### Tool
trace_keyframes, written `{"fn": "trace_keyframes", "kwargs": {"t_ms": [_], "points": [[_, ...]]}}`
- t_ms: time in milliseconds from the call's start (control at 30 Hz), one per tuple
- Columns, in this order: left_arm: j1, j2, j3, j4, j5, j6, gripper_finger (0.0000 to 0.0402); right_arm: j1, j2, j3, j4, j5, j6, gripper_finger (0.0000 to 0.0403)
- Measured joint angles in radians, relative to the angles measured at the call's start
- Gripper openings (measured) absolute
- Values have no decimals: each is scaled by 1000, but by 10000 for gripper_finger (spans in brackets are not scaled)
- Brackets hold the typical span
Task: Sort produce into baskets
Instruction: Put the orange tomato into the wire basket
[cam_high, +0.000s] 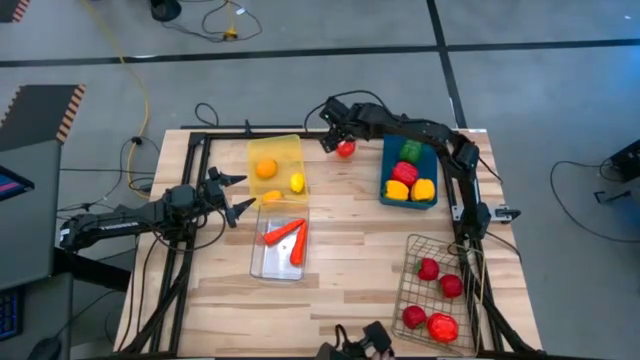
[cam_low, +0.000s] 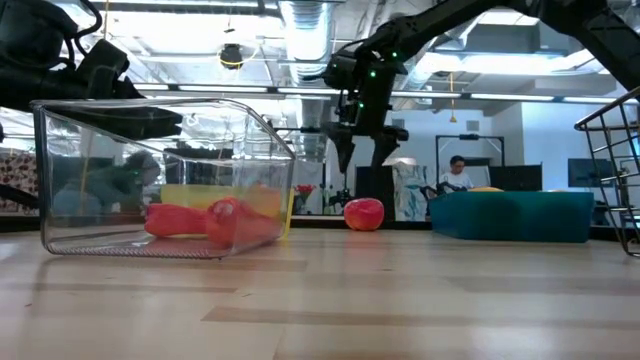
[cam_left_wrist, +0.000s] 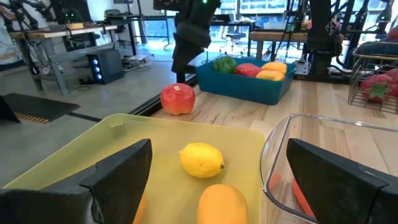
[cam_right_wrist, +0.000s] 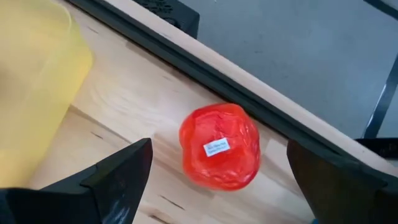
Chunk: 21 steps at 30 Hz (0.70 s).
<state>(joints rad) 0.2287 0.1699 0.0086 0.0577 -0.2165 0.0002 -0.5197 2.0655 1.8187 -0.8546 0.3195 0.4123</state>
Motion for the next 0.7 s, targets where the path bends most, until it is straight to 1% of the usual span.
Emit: {"fn": "trace_keyframes", "kwargs": {"t_ms": [333, 533, 700], "points": [[0, 0, 0, 0, 0, 0, 359, -14, 2, -10, -28, -1, -35, 400], [0, 0, 0, 0, 0, 0, 359, -13, 71, -10, -25, -37, -54, 400], [0, 0, 0, 0, 0, 0, 359, -15, 117, 11, -32, -42, -55, 400]]}}
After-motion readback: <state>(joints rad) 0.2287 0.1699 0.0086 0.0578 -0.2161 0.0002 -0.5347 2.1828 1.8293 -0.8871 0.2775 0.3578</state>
